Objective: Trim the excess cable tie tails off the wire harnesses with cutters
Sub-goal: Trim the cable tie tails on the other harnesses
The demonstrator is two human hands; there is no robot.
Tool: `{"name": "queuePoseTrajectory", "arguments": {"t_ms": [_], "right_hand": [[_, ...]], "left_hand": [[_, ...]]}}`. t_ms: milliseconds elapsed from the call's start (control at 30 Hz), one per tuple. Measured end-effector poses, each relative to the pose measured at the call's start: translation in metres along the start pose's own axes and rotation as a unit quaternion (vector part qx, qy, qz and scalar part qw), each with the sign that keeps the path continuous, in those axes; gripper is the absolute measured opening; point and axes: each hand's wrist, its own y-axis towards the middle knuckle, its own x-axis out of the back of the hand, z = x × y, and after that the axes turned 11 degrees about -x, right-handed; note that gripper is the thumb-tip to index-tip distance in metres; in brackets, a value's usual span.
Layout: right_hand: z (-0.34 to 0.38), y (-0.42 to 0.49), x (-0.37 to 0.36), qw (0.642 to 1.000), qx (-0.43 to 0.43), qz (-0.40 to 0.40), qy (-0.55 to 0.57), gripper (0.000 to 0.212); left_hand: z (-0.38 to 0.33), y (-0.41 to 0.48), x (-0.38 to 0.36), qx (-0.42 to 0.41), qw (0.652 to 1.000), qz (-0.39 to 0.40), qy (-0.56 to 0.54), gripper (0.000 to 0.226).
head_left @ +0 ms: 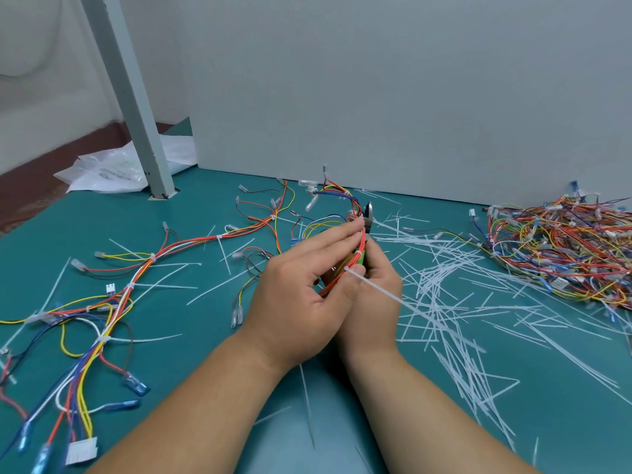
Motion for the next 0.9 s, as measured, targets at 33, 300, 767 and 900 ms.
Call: {"name": "queuePoseTrajectory", "arguments": {"t_ms": [33,300,767,900], "right_hand": [[-0.0011,-0.0018,-0.0017,1.0,0.019,-0.015,-0.013,0.01],[-0.0059,-0.0012,0.0031,0.997,0.039,-0.019,-0.06,0.018],[-0.0019,-0.0016,-0.0013,0.999,0.016,-0.017,-0.043,0.011],[-0.0022,-0.0011,0.0026,0.998,0.025,-0.031,-0.057,0.025]], "left_hand": [[-0.0003,-0.0004,-0.0001,-0.002,1.0,-0.001,-0.001,0.038],[-0.0009,-0.0009,0.0,0.009,1.0,-0.003,-0.007,0.037],[0.0003,0.0007,-0.0004,0.012,1.0,0.003,-0.005,0.037],[-0.0026,0.001,-0.0019,0.009,1.0,0.016,-0.008,0.038]]}}
